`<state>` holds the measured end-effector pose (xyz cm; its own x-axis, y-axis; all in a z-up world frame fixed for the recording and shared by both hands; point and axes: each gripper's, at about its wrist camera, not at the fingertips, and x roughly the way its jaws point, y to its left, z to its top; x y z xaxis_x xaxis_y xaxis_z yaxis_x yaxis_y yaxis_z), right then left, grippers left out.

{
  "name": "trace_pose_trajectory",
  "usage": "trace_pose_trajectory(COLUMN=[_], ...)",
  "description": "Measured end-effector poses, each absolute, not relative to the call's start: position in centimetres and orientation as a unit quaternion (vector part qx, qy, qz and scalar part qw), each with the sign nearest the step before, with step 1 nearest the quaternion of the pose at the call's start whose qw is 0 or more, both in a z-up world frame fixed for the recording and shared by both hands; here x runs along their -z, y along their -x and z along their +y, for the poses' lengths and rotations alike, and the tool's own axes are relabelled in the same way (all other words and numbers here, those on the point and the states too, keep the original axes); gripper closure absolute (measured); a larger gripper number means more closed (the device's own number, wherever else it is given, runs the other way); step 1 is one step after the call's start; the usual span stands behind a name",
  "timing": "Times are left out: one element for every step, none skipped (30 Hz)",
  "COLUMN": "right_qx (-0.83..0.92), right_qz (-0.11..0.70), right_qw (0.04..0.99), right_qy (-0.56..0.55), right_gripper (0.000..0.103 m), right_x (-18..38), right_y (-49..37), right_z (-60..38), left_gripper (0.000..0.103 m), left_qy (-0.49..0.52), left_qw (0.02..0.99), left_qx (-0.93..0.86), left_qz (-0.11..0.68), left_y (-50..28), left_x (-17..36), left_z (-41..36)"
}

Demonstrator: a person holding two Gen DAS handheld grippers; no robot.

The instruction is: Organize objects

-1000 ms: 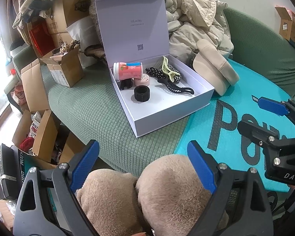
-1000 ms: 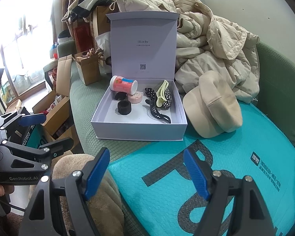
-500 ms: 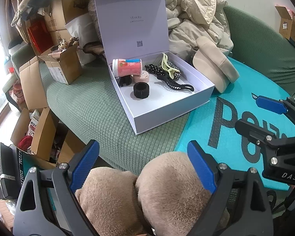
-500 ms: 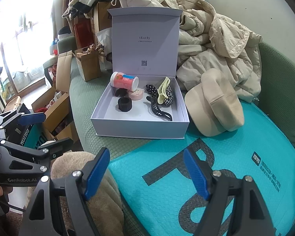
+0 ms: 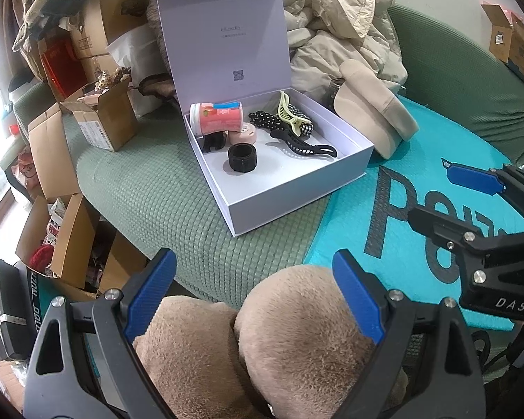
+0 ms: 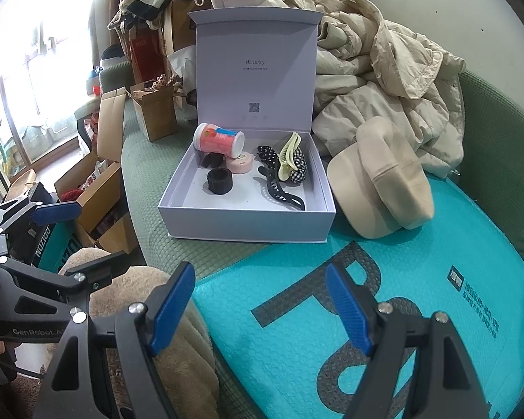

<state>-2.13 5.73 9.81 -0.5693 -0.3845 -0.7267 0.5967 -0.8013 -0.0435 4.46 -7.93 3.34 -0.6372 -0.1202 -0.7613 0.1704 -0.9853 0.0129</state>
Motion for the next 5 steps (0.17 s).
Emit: trace_pose_trajectory(right_qx=[0.874,0.874,0.874,0.874,0.874], right_qz=[0.144,0.144,0.144,0.143,0.143], right_qw=[0.281,0.281,0.281,0.281,0.282], right_qy=[-0.370,-0.370,-0.369,-0.369,-0.370], right_gripper=[0.025,0.025,0.025,0.025,0.025], right_x=[-9.81,-9.77,-9.83,-9.82,-9.77], right_y=[2.13,2.11,2.13,2.14,2.13], right_z=[5.74,5.76,5.73,5.73,5.78], left_gripper=[0.012,0.012,0.012,0.012,0.012], left_qy=[-0.417,-0.417,-0.417,-0.418,-0.417], left_qw=[0.081,0.081,0.081,0.081,0.080], left_qx=[0.905,0.905,0.905,0.905,0.905], left_qz=[0.029,0.027,0.027,0.027,0.027], left_y=[-4.48,-4.49,-4.49,-4.48,-4.51], left_x=[-3.32,-3.28,-3.25,-3.24,-3.25], left_z=[-7.89,-7.82,-7.78,-7.75,-7.72])
